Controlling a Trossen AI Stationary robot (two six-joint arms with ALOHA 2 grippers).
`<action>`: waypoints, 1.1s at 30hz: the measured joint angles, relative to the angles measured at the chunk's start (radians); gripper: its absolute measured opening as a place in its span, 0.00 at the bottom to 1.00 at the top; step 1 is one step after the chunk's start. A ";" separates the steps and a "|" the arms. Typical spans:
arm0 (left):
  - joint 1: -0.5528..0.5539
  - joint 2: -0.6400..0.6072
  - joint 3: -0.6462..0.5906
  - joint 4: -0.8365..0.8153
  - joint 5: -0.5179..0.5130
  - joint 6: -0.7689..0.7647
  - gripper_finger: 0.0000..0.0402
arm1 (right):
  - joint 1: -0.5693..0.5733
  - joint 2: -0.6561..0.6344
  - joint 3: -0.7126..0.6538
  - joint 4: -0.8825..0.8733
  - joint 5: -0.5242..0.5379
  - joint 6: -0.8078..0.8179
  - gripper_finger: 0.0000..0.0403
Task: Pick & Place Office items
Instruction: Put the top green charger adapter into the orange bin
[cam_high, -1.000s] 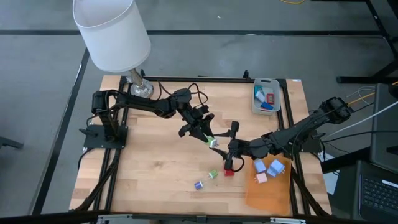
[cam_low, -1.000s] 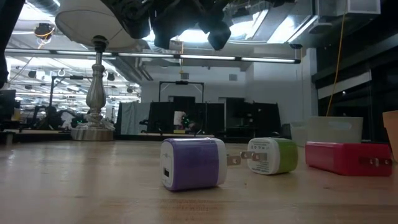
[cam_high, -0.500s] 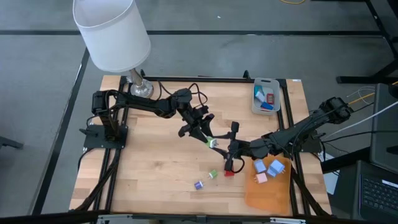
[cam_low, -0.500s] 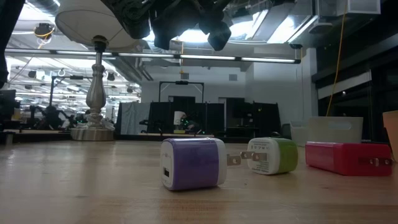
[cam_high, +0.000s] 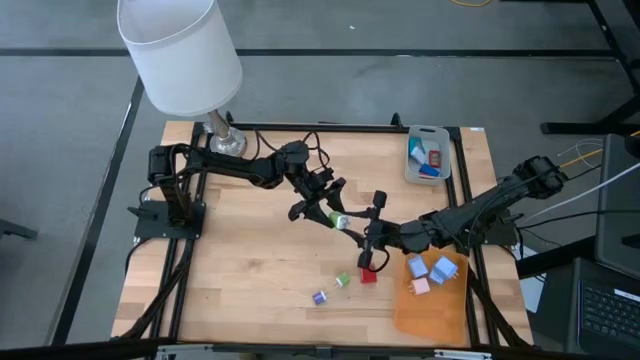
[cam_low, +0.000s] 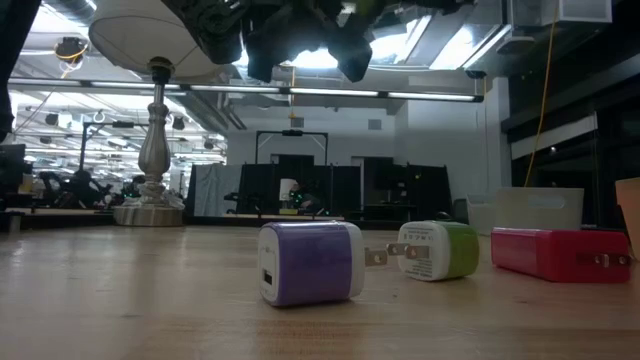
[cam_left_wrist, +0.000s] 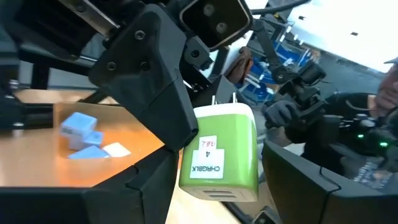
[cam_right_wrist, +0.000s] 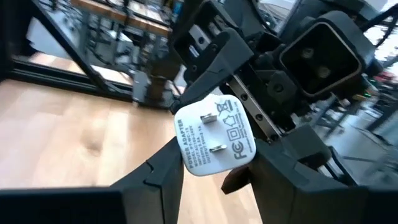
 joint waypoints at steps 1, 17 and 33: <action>0.009 0.000 0.000 -0.008 0.000 0.014 0.56 | 0.000 0.000 0.000 -0.011 0.015 0.000 0.37; 0.233 -0.003 0.004 -0.285 -0.145 0.371 0.56 | 0.033 -0.052 -0.001 -0.447 0.083 0.449 0.36; 0.117 -0.032 0.002 -0.397 -0.229 0.623 0.51 | 0.423 -0.033 -0.001 -1.145 -0.131 1.635 0.36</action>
